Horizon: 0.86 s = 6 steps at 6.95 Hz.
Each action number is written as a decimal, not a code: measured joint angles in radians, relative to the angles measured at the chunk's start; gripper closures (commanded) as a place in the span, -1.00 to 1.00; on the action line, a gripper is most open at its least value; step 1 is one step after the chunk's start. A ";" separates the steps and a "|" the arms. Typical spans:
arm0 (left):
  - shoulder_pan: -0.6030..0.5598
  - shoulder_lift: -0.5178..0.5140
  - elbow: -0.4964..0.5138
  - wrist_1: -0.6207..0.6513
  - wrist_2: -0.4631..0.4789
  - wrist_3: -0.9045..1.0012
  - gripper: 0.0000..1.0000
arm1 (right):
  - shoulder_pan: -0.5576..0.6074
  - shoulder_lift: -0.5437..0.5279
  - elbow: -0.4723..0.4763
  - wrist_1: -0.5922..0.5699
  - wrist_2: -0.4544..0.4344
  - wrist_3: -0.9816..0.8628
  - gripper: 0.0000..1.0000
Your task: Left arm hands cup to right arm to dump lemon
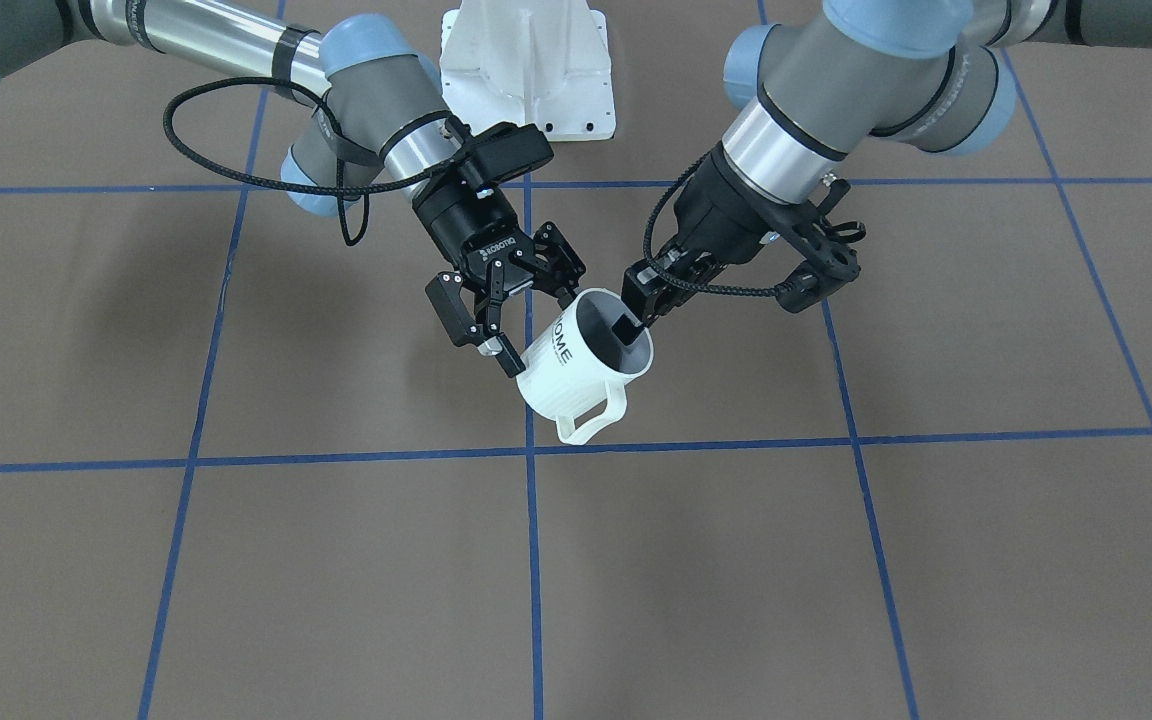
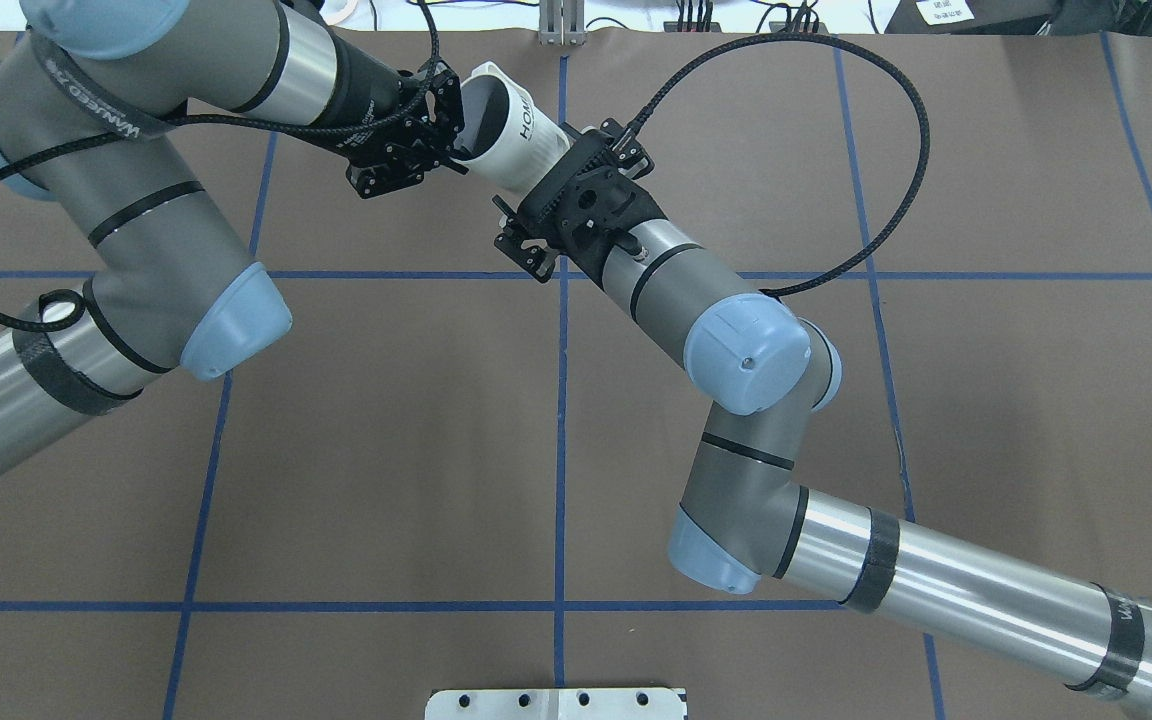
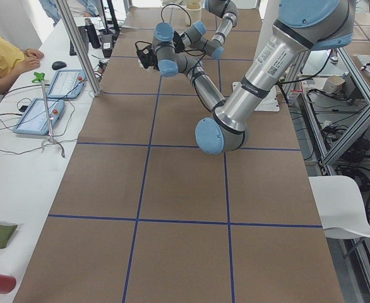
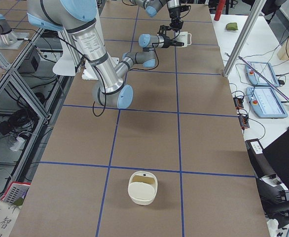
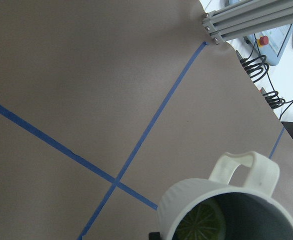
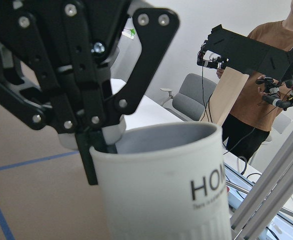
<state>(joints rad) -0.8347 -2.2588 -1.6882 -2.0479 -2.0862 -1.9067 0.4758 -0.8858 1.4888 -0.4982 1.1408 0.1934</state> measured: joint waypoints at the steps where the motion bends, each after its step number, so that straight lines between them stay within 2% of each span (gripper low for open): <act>1: 0.002 -0.003 0.000 0.000 0.000 -0.003 1.00 | 0.000 0.000 0.000 0.001 -0.001 0.000 -0.93; 6: 0.015 -0.005 -0.003 0.000 0.000 -0.005 1.00 | 0.000 -0.003 -0.002 0.000 -0.015 0.000 -0.93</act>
<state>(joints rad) -0.8198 -2.2636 -1.6914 -2.0479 -2.0862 -1.9113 0.4755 -0.8890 1.4872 -0.4980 1.1260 0.1933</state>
